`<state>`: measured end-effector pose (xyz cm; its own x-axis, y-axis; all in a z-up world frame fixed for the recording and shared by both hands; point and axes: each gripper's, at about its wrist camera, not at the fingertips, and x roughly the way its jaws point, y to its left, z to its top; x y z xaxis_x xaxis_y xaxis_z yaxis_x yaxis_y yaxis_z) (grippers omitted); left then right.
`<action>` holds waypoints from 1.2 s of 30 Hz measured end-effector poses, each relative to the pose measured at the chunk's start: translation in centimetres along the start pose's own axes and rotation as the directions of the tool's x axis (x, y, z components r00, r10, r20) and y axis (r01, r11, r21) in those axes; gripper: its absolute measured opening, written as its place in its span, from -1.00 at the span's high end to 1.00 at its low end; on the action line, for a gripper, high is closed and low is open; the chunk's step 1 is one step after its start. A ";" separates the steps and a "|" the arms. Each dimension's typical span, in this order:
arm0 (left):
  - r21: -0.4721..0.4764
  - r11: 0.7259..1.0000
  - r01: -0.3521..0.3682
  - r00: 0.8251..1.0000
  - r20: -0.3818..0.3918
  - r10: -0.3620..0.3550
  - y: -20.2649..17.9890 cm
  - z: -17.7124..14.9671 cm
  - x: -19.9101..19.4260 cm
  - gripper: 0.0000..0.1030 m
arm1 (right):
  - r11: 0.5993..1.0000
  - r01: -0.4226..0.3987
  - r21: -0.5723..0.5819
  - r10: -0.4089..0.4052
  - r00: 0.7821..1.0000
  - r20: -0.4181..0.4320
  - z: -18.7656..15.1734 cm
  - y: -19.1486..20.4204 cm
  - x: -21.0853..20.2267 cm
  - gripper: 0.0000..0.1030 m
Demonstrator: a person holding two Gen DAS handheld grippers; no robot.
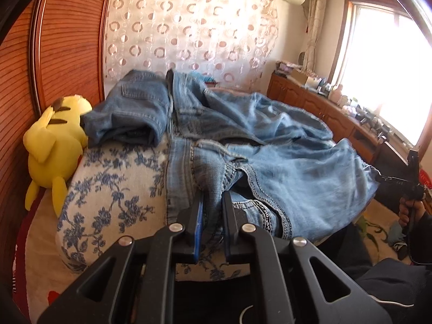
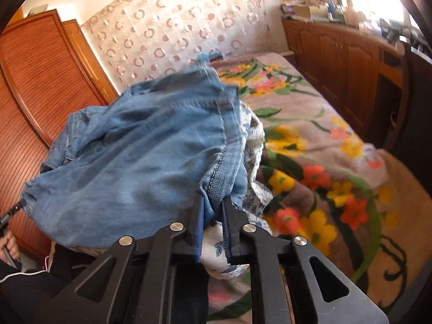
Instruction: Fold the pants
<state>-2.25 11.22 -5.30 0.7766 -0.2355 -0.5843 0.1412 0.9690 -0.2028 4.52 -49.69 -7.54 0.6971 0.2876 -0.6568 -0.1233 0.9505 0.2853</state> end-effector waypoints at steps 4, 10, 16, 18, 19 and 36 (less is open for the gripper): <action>0.019 1.000 0.004 0.999 0.038 -0.005 -0.9 1.2 -2.6 0.86 | 0.999 0.028 -0.031 -0.027 0.999 0.039 1.3 0.4 -2.8 0.86; 0.046 0.998 0.034 0.996 0.084 -0.038 -2.2 2.3 -6.6 0.87 | 0.995 0.059 -0.081 -0.049 0.992 0.115 3.1 1.3 -8.4 0.88; 0.054 0.998 0.025 0.992 0.122 -0.031 -2.3 2.8 -9.9 0.87 | 0.990 0.052 -0.133 -0.028 0.984 0.176 4.1 2.7 -12.3 0.88; 0.058 0.998 0.016 0.992 0.121 -0.023 -2.3 3.0 -9.8 0.87 | 0.989 0.050 -0.142 -0.022 0.982 0.187 4.3 3.3 -12.4 0.88; 0.061 0.998 0.013 0.992 0.122 -0.020 -2.3 3.1 -9.6 0.87 | 0.989 0.047 -0.143 -0.019 0.981 0.191 4.5 3.5 -12.3 0.88; 0.066 0.998 -0.013 0.991 0.132 0.004 -2.1 4.6 -6.4 0.87 | 0.988 0.071 -0.138 -0.036 0.970 0.240 7.1 4.8 -9.2 0.88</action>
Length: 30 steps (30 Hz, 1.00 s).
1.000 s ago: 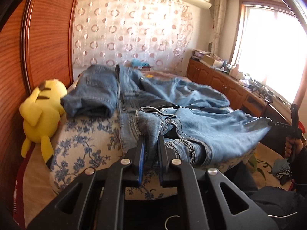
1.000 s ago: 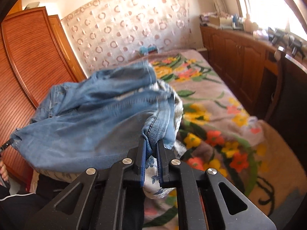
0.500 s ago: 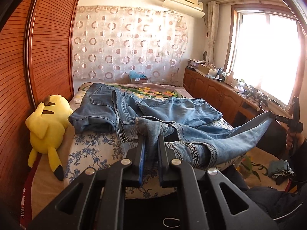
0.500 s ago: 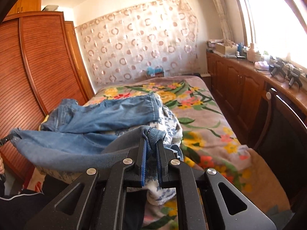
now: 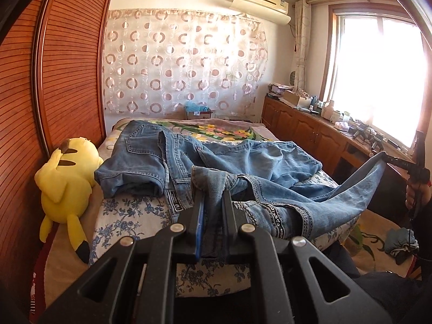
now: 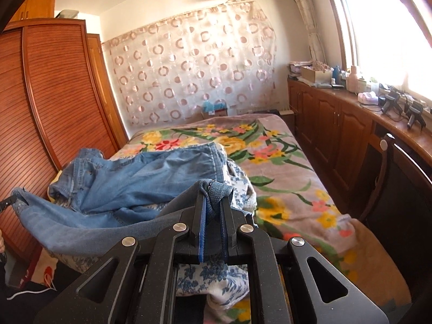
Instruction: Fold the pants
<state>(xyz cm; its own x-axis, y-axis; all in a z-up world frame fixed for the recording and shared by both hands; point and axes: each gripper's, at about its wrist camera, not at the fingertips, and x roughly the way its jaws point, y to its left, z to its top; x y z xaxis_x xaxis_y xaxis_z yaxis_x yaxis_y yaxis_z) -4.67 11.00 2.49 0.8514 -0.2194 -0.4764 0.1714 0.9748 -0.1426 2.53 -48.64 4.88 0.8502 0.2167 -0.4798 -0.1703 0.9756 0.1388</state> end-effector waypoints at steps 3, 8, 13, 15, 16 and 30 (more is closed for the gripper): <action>0.003 1.000 -0.003 1.000 0.008 0.003 0.0 0.5 0.2 0.87 | 1.000 0.008 -0.010 -0.008 1.000 0.012 0.4 0.5 0.2 0.88; 0.012 1.000 -0.013 0.999 0.037 0.013 0.1 2.0 1.2 0.87 | 0.999 0.018 -0.036 -0.017 0.999 0.032 2.2 1.1 1.3 0.88; 0.011 1.000 -0.026 0.997 0.074 0.025 0.9 4.5 3.2 0.87 | 0.997 0.038 -0.067 -0.034 0.997 0.067 4.3 1.2 2.8 0.88; 0.017 0.999 -0.035 0.996 0.081 0.033 1.3 5.6 4.2 0.87 | 0.997 0.041 -0.071 -0.035 0.997 0.074 5.0 1.2 3.8 0.88; 0.018 0.999 -0.040 0.996 0.085 0.038 1.6 6.2 4.9 0.87 | 0.996 0.044 -0.075 -0.039 0.996 0.077 5.4 1.2 4.4 0.88; 0.026 0.995 -0.098 0.993 0.070 0.096 5.0 12.0 13.2 0.87 | 0.995 0.058 -0.079 -0.053 0.996 0.069 10.5 0.6 14.8 0.88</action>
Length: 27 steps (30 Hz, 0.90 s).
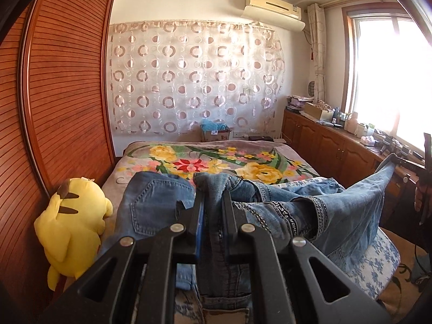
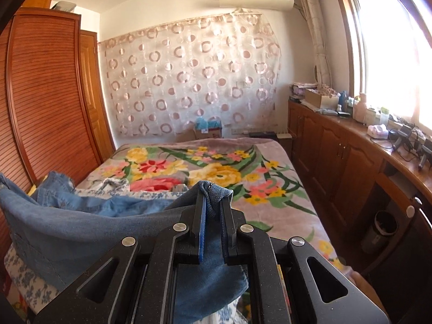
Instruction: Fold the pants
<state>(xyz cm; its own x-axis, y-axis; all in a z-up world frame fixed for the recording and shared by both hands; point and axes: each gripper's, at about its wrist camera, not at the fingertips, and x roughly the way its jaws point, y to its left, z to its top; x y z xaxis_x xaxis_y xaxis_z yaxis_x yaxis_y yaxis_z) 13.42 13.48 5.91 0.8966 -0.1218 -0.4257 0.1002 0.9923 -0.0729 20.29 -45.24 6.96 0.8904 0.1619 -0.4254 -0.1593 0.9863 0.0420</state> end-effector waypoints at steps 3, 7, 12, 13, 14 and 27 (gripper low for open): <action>0.006 1.000 -0.014 1.000 -0.011 0.014 0.5 0.7 2.0 0.87 | 1.000 0.004 -0.017 -0.004 1.000 -0.010 0.9 0.2 2.0 0.88; 0.006 0.999 -0.032 0.999 -0.035 0.032 1.2 1.3 4.8 0.87 | 0.999 0.006 -0.038 -0.007 1.000 -0.029 1.8 0.7 5.3 0.88; 0.005 0.999 -0.052 0.995 -0.089 0.052 2.2 1.3 9.1 0.87 | 0.998 0.005 -0.056 -0.009 0.997 -0.075 2.1 1.0 9.8 0.88; 0.006 0.998 -0.054 0.993 -0.103 0.055 2.4 1.1 10.0 0.87 | 0.998 0.006 -0.061 -0.012 0.996 -0.088 2.0 1.1 10.8 0.88; 0.007 0.998 -0.056 0.991 -0.118 0.056 2.5 0.9 10.9 0.87 | 0.998 0.008 -0.065 -0.014 0.995 -0.103 1.9 1.1 11.9 0.88; 0.024 0.997 -0.066 0.972 -0.226 0.070 3.2 -0.2 17.2 0.73 | 0.996 0.021 -0.083 -0.042 0.965 -0.257 -0.7 1.3 22.9 0.87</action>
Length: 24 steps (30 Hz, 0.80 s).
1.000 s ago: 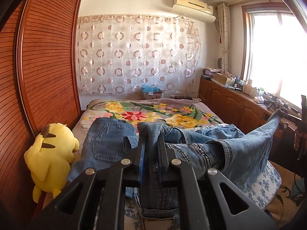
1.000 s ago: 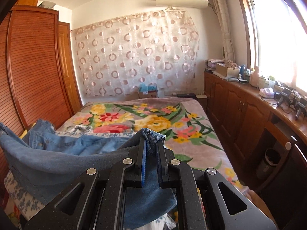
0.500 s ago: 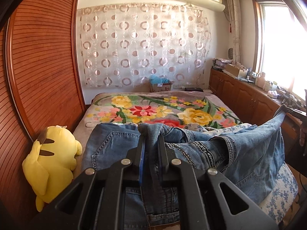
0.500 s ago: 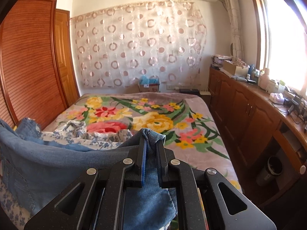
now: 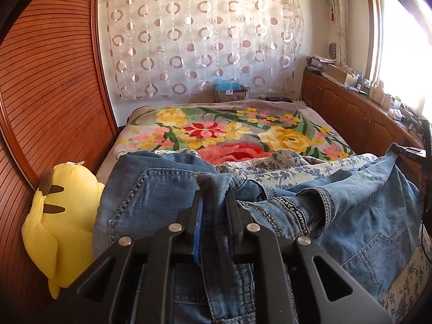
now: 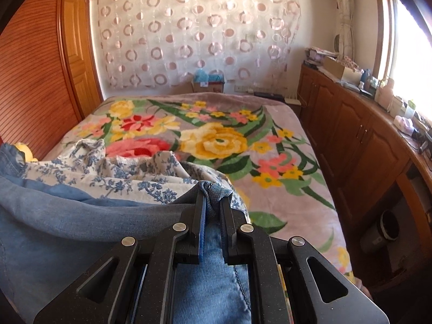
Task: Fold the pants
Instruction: 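Lower the jeans onto the bed and open both tools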
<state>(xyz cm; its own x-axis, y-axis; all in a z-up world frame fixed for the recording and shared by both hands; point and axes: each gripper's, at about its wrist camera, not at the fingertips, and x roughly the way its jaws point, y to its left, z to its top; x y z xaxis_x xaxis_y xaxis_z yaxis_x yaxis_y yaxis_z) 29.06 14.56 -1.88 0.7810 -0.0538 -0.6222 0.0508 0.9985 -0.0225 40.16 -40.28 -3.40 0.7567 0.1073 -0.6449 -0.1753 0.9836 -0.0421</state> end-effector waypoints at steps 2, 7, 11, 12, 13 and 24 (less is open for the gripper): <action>0.003 1.000 -0.002 1.000 -0.006 0.002 0.1 0.1 0.1 0.65 | 1.000 -0.002 0.007 0.002 1.000 -0.013 0.0 -0.1 0.8 0.87; 0.021 1.000 -0.003 1.000 -0.012 0.003 0.2 0.3 -0.6 0.48 | 1.000 0.006 0.022 -0.005 1.000 -0.020 0.4 -0.1 1.4 0.64; 0.047 0.999 -0.019 1.000 0.003 0.019 0.3 0.4 -1.6 0.29 | 0.999 -0.005 0.047 0.005 1.000 -0.012 0.6 -0.3 1.0 0.41; 0.046 0.999 -0.020 1.000 0.003 0.019 0.5 0.5 -1.8 0.27 | 0.999 -0.007 0.050 0.008 1.000 -0.008 0.6 -0.3 0.8 0.39; 0.043 0.999 -0.016 1.000 -0.002 0.016 0.8 0.5 -2.0 0.25 | 0.999 -0.008 0.047 0.008 1.000 -0.005 0.5 -0.3 0.5 0.34; 0.064 0.996 0.055 0.998 -0.022 -0.054 -1.1 -0.2 -2.3 -0.12 | 0.999 -0.047 0.000 0.047 0.999 0.018 -0.4 1.9 -2.8 0.11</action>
<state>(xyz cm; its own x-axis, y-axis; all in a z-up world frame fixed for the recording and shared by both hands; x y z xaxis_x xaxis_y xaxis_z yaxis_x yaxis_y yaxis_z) 27.04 13.54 -0.60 0.7635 -0.1070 -0.6369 0.1337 0.9910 -0.0062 37.48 -38.79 -2.00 0.7586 0.1560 -0.6326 -0.2106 0.9775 -0.0115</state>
